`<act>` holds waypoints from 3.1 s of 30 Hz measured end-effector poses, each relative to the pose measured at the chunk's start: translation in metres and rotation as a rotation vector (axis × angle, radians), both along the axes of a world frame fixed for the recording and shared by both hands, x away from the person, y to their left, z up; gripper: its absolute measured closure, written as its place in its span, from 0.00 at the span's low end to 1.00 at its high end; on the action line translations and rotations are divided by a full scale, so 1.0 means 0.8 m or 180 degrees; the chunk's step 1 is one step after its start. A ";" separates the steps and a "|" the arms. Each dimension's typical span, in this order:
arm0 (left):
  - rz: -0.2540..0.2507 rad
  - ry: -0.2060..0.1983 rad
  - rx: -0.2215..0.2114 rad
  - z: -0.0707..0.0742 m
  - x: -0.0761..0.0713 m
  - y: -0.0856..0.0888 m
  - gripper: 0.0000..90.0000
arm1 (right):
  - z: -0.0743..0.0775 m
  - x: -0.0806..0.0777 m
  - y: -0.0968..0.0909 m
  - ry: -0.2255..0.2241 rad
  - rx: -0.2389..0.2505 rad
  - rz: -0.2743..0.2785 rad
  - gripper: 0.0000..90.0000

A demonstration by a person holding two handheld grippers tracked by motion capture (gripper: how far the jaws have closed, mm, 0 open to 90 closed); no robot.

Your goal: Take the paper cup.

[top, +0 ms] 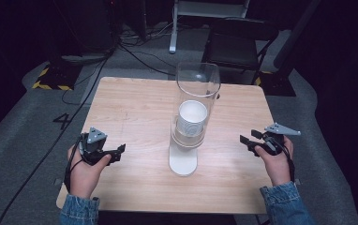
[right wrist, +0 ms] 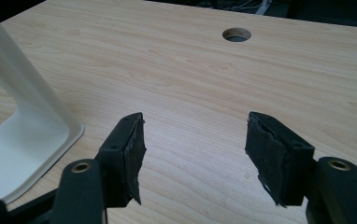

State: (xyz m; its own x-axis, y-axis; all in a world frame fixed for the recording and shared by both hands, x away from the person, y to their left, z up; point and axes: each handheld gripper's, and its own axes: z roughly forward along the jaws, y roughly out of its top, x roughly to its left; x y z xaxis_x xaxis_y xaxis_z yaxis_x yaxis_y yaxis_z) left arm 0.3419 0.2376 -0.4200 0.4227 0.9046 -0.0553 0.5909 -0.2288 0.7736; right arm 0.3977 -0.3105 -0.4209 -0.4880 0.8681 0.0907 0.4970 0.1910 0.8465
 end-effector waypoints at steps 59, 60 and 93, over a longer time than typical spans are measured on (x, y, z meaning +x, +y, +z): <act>-0.0276 0.0075 0.0029 0.000 -0.006 -0.014 0.24 | 0.014 -0.037 0.121 0.0016 0.0180 0.0995 0.33; -0.0290 0.0078 0.0039 0.000 -0.005 -0.014 0.24 | 0.013 -0.038 0.125 0.0010 0.0188 0.1026 0.33; -0.0312 0.0140 0.0054 -0.008 -0.003 -0.016 0.24 | -0.022 -0.034 0.219 -0.0463 0.0282 0.1180 0.26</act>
State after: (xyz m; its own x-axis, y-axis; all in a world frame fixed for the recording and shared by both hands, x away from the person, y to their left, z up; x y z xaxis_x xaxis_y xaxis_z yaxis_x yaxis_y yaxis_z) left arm 0.3396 0.2248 -0.4264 0.5068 0.8600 -0.0607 0.5983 -0.3001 0.7429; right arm 0.3703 -0.1351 -0.4382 -0.7797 0.6228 0.0640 0.2819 0.2579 0.9241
